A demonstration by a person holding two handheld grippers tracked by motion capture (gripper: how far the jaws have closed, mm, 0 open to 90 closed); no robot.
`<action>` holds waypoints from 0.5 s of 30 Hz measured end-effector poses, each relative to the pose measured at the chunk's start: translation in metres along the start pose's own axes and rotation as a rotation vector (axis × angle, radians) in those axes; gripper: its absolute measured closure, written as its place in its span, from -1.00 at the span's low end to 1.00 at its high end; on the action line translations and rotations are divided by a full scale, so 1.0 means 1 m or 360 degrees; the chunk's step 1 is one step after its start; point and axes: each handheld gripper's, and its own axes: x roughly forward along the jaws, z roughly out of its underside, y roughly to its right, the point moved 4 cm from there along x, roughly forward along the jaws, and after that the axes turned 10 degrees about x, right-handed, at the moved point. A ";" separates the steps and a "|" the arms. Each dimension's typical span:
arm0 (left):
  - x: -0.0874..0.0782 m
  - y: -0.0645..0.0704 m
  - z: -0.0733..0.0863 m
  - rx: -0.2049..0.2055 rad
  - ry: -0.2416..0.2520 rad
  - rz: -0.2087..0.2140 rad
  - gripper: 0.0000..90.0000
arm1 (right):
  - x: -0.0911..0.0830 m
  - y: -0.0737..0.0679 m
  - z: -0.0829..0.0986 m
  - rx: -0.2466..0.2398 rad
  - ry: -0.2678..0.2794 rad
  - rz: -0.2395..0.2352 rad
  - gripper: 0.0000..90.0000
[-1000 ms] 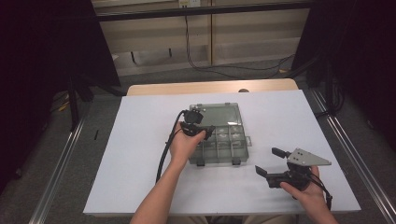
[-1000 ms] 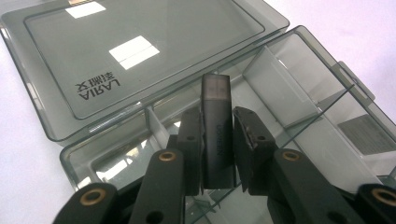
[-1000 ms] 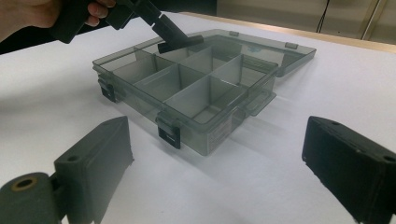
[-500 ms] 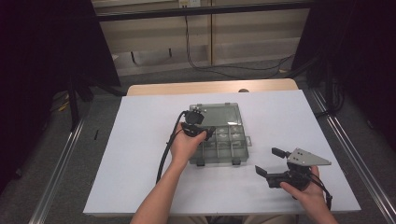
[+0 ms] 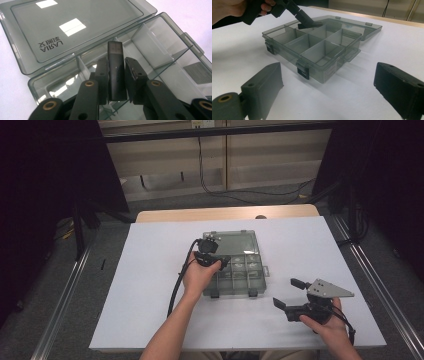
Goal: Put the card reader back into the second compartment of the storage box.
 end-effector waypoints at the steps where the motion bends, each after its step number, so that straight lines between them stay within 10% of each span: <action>1: 0.000 0.000 0.000 0.0000 -0.0002 -0.0010 0.63 | 0.000 0.000 0.000 0.0000 0.0000 0.0000 -0.83; 15: 0.002 0.001 0.001 -0.0004 -0.0006 -0.0017 0.63 | 0.001 -0.001 0.000 -0.0005 -0.0004 -0.0003 -0.82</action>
